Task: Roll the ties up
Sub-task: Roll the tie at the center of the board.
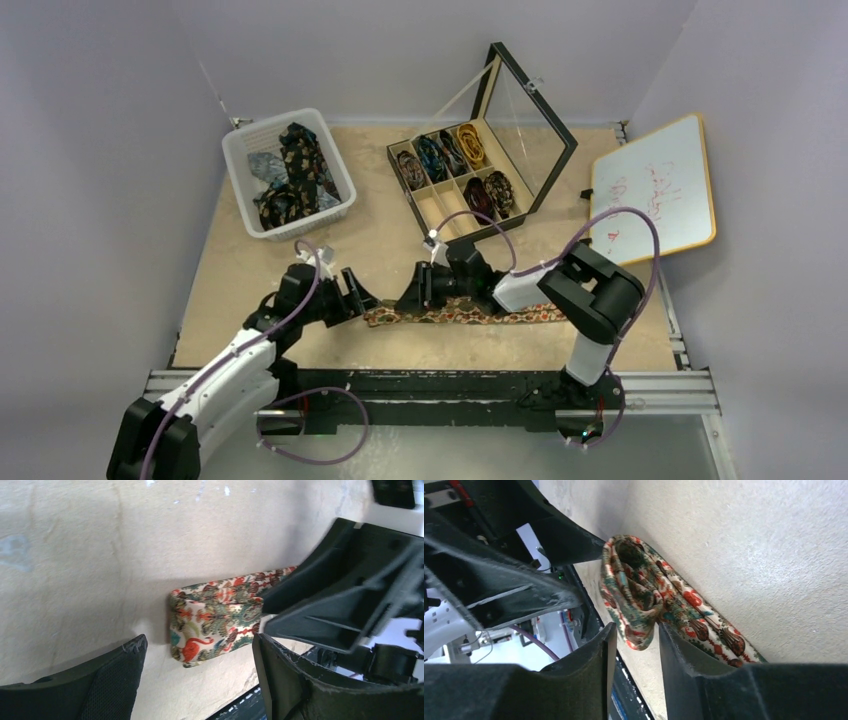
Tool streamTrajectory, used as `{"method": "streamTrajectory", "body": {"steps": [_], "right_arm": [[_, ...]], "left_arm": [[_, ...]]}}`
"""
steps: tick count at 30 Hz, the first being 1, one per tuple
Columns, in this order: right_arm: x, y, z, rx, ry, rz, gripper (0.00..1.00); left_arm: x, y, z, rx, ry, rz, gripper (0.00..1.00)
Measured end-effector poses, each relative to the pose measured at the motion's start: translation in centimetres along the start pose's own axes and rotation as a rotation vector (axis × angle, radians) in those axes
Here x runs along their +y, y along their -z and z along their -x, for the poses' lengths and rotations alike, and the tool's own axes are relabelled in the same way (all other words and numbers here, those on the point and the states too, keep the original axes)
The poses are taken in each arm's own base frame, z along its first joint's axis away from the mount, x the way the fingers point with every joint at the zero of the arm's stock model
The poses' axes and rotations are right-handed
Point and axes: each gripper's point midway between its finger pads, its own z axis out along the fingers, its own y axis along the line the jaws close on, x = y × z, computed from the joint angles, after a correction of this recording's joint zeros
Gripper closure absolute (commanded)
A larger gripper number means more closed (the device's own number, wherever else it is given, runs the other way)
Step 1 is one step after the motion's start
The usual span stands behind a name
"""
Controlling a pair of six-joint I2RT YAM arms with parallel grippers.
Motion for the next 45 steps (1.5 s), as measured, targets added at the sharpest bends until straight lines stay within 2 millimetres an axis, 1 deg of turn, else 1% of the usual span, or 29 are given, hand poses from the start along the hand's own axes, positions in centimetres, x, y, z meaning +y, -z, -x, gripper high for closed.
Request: {"method": "streamTrajectory", "body": {"steps": [1, 4, 6, 7, 8, 10, 12, 13, 16, 17, 19, 22, 24, 26, 29, 34, 37, 41, 43, 45], "right_arm": [[0.2, 0.3, 0.2, -0.01, 0.026, -0.005, 0.44], [1.3, 1.3, 1.2, -0.05, 0.127, -0.011, 0.34], [2.9, 2.2, 2.5, -0.096, 0.258, -0.002, 0.27], [3.7, 2.5, 3.2, -0.118, 0.321, 0.01, 0.1], [4.7, 2.8, 4.0, -0.141, 0.401, 0.027, 0.06], [6.0, 3.4, 4.9, -0.184, 0.579, 0.057, 0.02], [6.6, 3.5, 4.9, -0.195, 0.73, 0.068, 0.01], [7.0, 3.3, 4.6, -0.194, 0.837, 0.076, 0.01], [7.0, 2.3, 3.0, -0.158, 1.059, 0.082, 0.01], [6.7, 1.7, 2.3, -0.138, 1.147, 0.081, 0.01], [5.9, 0.9, 1.5, -0.104, 1.252, 0.074, 0.01], [3.6, 0.0, 0.6, -0.021, 1.356, 0.044, 0.01], [2.7, -0.5, 0.5, 0.014, 1.387, 0.03, 0.01], [2.2, -0.8, 0.4, 0.036, 1.414, 0.03, 0.01], [2.4, -1.8, 0.7, 0.063, 1.448, 0.042, 0.01], [2.5, -3.3, 0.9, 0.09, 1.482, 0.066, 0.01], [1.8, -4.0, 0.5, 0.125, 1.481, 0.075, 0.01], [0.3, -4.6, -0.6, 0.182, 1.461, 0.09, 0.02], [0.3, -4.8, -0.7, 0.189, 1.457, 0.104, 0.03], [0.5, -5.0, -0.6, 0.185, 1.46, 0.106, 0.07]], "left_arm": [[0.3, 0.2, 0.0, -0.003, 0.007, 0.022, 0.24], [1.2, 0.6, 0.4, -0.016, 0.033, 0.096, 0.24], [1.5, 1.0, 1.0, -0.035, 0.061, 0.152, 0.23], [1.6, 1.3, 1.4, -0.05, 0.076, 0.182, 0.22], [1.7, 1.6, 1.8, -0.065, 0.085, 0.204, 0.22], [1.8, 2.3, 3.0, -0.106, 0.11, 0.263, 0.22], [1.9, 2.8, 3.9, -0.139, 0.125, 0.304, 0.21], [2.1, 3.0, 4.2, -0.147, 0.132, 0.329, 0.21], [3.0, 3.3, 4.2, -0.141, 0.151, 0.403, 0.19], [3.4, 3.3, 4.1, -0.131, 0.156, 0.427, 0.18], [4.2, 3.1, 3.8, -0.112, 0.167, 0.462, 0.15], [5.3, 3.0, 3.7, -0.084, 0.197, 0.498, 0.15], [5.7, 3.0, 3.9, -0.073, 0.228, 0.499, 0.15], [6.0, 2.9, 4.2, -0.066, 0.262, 0.487, 0.15], [6.1, 2.7, 5.1, -0.07, 0.307, 0.448, 0.15], [5.4, 2.7, 5.7, -0.079, 0.312, 0.392, 0.15], [4.9, 2.8, 5.9, -0.085, 0.303, 0.367, 0.15], [4.6, 2.9, 5.9, -0.086, 0.3, 0.352, 0.15], [4.6, 2.9, 5.8, -0.084, 0.301, 0.35, 0.15], [4.5, 2.9, 5.8, -0.081, 0.301, 0.348, 0.15]]}}
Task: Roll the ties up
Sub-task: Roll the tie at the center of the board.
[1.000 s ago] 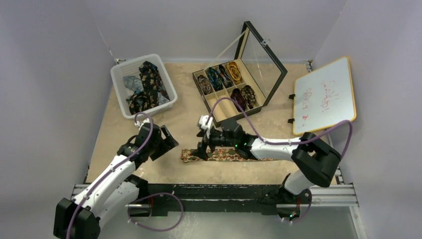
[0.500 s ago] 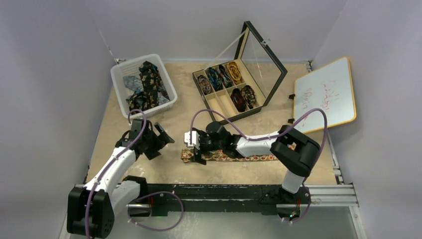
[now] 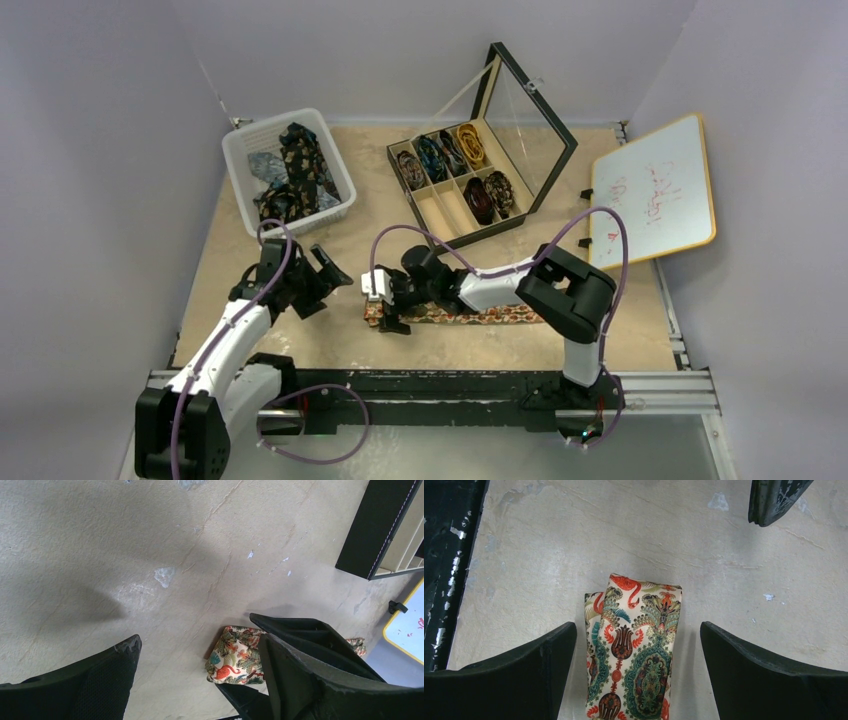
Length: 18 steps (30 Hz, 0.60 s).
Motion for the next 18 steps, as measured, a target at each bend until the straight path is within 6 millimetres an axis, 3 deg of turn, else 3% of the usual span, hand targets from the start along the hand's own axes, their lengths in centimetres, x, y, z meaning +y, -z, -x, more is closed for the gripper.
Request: {"method": "streamTrajectory", "body": {"steps": [9, 18], "right_arm": [[-0.18, -0.66, 0.13, -0.006, 0.016, 0.018, 0.45], [0.12, -0.63, 0.03, -0.004, 0.02, 0.036, 0.59]], "left_arm": [[-0.22, 0.01, -0.12, 0.007, -0.001, -0.013, 0.15], [-0.47, 0.03, -0.18, 0.012, -0.003, -0.025, 0.15]]}}
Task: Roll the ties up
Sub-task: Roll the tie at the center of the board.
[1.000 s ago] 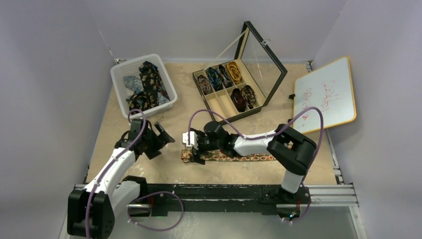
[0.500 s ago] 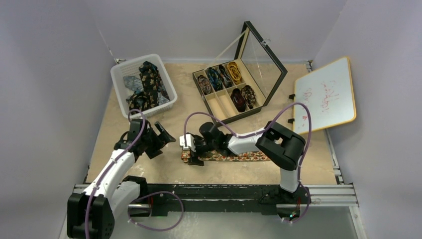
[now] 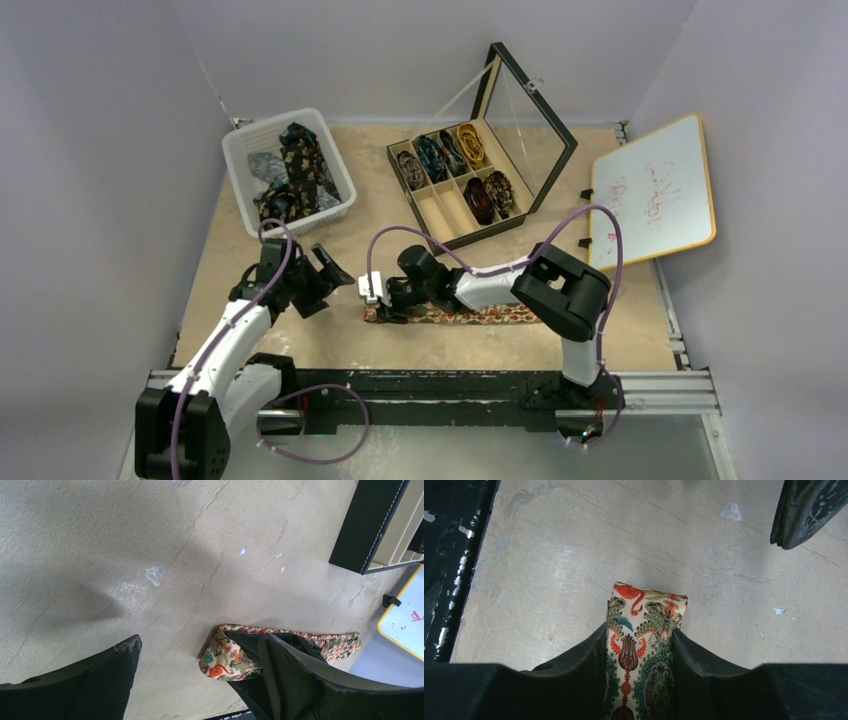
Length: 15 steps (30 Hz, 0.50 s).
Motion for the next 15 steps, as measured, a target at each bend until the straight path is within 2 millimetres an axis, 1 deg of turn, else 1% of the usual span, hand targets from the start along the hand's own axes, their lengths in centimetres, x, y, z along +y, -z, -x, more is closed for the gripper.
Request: {"method": "streamTrajectory", "body": {"steps": [1, 2, 3, 4, 7, 8, 10, 12, 15], "right_arm": [[0.0, 0.0, 0.0, 0.001, 0.001, 0.004, 0.62], [0.0, 0.0, 0.0, 0.002, 0.002, 0.006, 0.62], [0.1, 0.0, 0.0, 0.003, 0.004, 0.009, 0.57], [0.1, 0.0, 0.0, 0.003, 0.007, 0.011, 0.49], [-0.1, 0.0, 0.0, 0.005, 0.011, 0.008, 0.29], [-0.2, 0.1, 0.1, 0.005, 0.011, 0.006, 0.25], [-0.4, 0.1, 0.1, 0.007, 0.014, 0.001, 0.19], [-0.7, 0.1, 0.1, 0.01, 0.013, -0.01, 0.16], [-1.3, 0.6, 0.3, 0.012, 0.004, -0.04, 0.08]], "left_arm": [[0.0, 0.0, 0.0, 0.0, 0.0, -0.002, 0.16], [-0.1, 0.0, 0.0, 0.001, -0.001, -0.004, 0.16], [-0.1, 0.0, 0.0, 0.001, -0.001, -0.008, 0.16], [-0.1, 0.0, -0.1, 0.001, -0.002, -0.014, 0.16], [0.1, -0.1, -0.5, 0.011, -0.001, -0.018, 0.16], [0.1, -0.1, -0.6, 0.013, -0.001, -0.02, 0.16], [0.3, -0.2, -1.0, 0.023, -0.001, -0.028, 0.16], [0.4, -0.2, -1.3, 0.03, -0.001, -0.037, 0.16], [0.7, -0.4, -1.8, 0.037, -0.002, -0.047, 0.16]]}}
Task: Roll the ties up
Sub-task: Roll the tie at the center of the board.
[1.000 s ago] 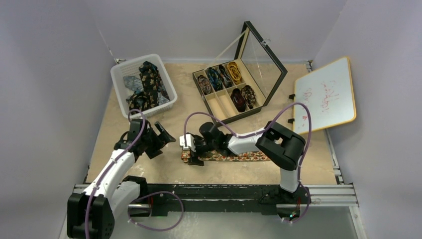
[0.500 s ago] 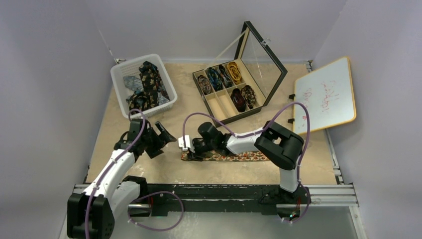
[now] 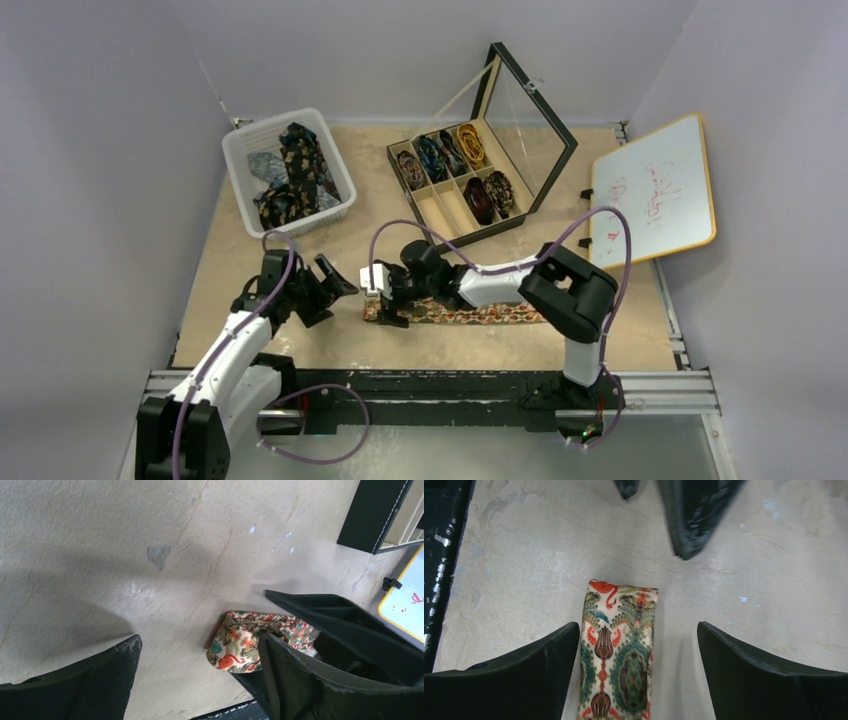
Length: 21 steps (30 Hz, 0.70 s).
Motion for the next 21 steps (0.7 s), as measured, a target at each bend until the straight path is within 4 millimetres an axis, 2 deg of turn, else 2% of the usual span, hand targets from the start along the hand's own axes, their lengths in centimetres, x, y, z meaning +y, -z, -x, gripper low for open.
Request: {"method": "streamTrajectory", "body": {"steps": [1, 3, 7, 9, 11, 14, 16, 17, 18, 21], "right_arm": [[-0.3, 0.4, 0.3, -0.006, -0.009, -0.023, 0.03], [-0.8, 1.6, 1.2, -0.037, -0.027, -0.077, 0.01], [-1.2, 6.6, 4.4, -0.182, -0.122, -0.236, 0.01], [-1.3, 9.3, 6.2, -0.3, -0.266, -0.329, 0.01], [-1.2, 10.6, 6.7, -0.366, -0.471, -0.374, 0.01], [-1.0, 10.7, 6.2, -0.395, -0.743, -0.386, 0.03], [-0.3, 10.3, 5.3, -0.4, -0.904, -0.373, 0.08], [0.1, 10.2, 4.8, -0.395, -0.963, -0.365, 0.12], [0.6, 9.9, 4.1, -0.388, -1.031, -0.356, 0.2], [1.3, 8.7, 2.3, -0.344, -1.176, -0.347, 0.3]], "left_arm": [[0.1, 0.0, -0.2, 0.005, 0.001, -0.001, 0.16], [0.3, -0.1, -0.5, 0.011, 0.001, -0.007, 0.16], [0.3, -0.2, -0.9, 0.008, -0.009, -0.041, 0.16], [0.2, -0.2, -1.1, 0.005, -0.017, -0.069, 0.16], [0.1, -0.3, -1.4, 0.008, -0.026, -0.094, 0.17], [-0.1, -0.3, -1.7, 0.017, -0.04, -0.123, 0.18], [-0.4, -0.4, -1.9, 0.022, -0.054, -0.144, 0.19], [-0.4, -0.4, -1.9, 0.025, -0.059, -0.151, 0.19], [-0.5, -0.4, -2.0, 0.029, -0.062, -0.159, 0.19], [-0.8, -0.4, -2.2, 0.036, -0.073, -0.186, 0.21]]}}
